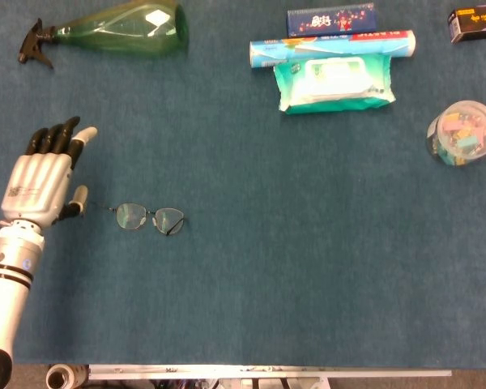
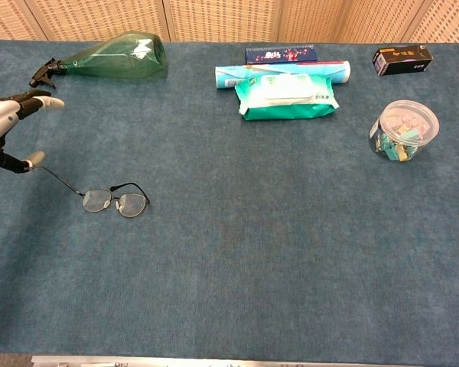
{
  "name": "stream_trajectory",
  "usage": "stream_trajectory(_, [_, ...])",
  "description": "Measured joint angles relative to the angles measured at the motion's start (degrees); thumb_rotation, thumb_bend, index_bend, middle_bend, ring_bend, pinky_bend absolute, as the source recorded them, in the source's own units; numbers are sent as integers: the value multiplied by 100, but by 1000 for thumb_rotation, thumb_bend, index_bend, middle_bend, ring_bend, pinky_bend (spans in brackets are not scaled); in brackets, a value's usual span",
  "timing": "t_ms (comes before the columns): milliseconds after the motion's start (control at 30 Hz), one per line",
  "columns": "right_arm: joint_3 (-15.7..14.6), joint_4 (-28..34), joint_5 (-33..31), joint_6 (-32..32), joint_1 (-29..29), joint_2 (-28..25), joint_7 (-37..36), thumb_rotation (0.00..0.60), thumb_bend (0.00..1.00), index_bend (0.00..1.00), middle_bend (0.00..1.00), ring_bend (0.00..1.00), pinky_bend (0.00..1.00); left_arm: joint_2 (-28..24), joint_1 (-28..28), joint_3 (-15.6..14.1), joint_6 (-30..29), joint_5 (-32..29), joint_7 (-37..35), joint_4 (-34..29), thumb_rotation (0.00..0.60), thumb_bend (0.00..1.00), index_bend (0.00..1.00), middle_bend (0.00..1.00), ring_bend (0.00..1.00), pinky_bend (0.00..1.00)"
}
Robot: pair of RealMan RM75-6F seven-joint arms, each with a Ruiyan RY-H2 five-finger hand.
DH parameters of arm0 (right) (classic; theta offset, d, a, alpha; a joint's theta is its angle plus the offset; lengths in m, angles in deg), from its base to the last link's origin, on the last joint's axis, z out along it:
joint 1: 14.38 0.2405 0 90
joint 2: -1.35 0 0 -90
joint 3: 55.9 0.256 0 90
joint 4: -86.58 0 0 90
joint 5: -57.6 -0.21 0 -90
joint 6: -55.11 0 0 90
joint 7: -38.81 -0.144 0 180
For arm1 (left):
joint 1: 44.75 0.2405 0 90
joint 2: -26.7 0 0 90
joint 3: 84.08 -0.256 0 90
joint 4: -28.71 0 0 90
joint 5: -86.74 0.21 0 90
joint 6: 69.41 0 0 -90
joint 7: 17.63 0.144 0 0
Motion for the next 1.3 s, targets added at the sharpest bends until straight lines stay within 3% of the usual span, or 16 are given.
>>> stream_trajectory(600, [8, 3, -10, 0, -3, -20, -52, 600, 324, 523, 372, 226, 282, 259, -190, -63, 46, -11, 211, -130, 600, 417, 101, 0, 0, 0])
stream_trajectory(1300, [26, 19, -4, -46, -21, -42, -130, 600, 324, 523, 372, 225, 282, 790, -397, -282, 197, -153, 571, 147, 600, 417, 101, 0, 0, 0])
